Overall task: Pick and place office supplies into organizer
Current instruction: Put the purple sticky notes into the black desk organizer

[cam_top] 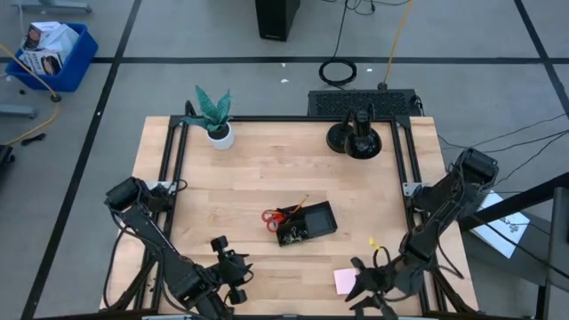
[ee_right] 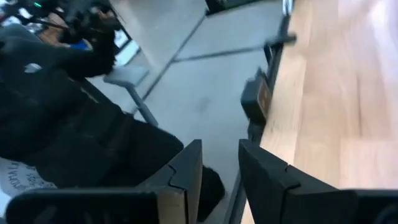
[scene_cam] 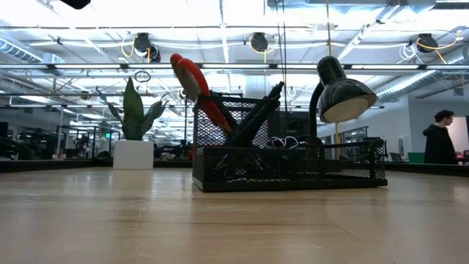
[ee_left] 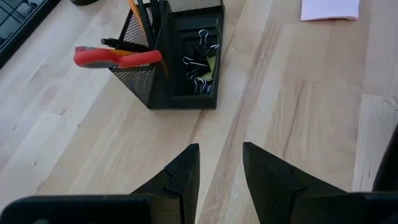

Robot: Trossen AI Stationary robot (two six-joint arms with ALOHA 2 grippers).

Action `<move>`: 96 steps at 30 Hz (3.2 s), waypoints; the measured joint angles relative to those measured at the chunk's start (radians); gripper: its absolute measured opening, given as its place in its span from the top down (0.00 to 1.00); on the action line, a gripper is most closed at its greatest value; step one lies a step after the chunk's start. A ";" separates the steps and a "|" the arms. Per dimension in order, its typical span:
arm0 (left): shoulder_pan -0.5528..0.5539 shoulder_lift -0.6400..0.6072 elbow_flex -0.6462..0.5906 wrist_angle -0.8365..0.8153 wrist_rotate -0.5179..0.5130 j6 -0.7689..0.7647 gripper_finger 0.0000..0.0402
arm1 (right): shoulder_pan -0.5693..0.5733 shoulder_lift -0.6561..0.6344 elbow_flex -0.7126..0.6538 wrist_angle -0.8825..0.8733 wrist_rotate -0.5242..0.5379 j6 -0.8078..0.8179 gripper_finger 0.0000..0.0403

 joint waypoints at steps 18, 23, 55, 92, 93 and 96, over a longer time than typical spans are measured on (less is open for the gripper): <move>0.001 0.000 0.000 0.002 0.006 -0.003 0.68 | 0.011 0.159 0.103 -0.056 0.004 0.092 0.76; 0.001 0.000 0.000 0.002 0.006 -0.003 0.68 | -0.001 0.157 0.104 0.032 0.077 0.078 0.76; 0.001 0.000 0.000 0.003 0.006 0.020 0.68 | 0.079 0.410 0.672 -1.066 0.126 0.276 0.76; 0.001 0.000 0.000 0.003 0.006 0.030 0.68 | 0.064 0.421 0.635 -0.978 -0.005 0.341 0.76; 0.001 0.000 0.000 0.003 0.007 0.030 0.68 | 0.063 0.421 0.635 -0.976 -0.005 0.336 0.76; 0.001 0.000 0.000 0.003 0.007 0.029 0.68 | 0.061 0.421 0.635 -0.976 -0.004 0.326 0.76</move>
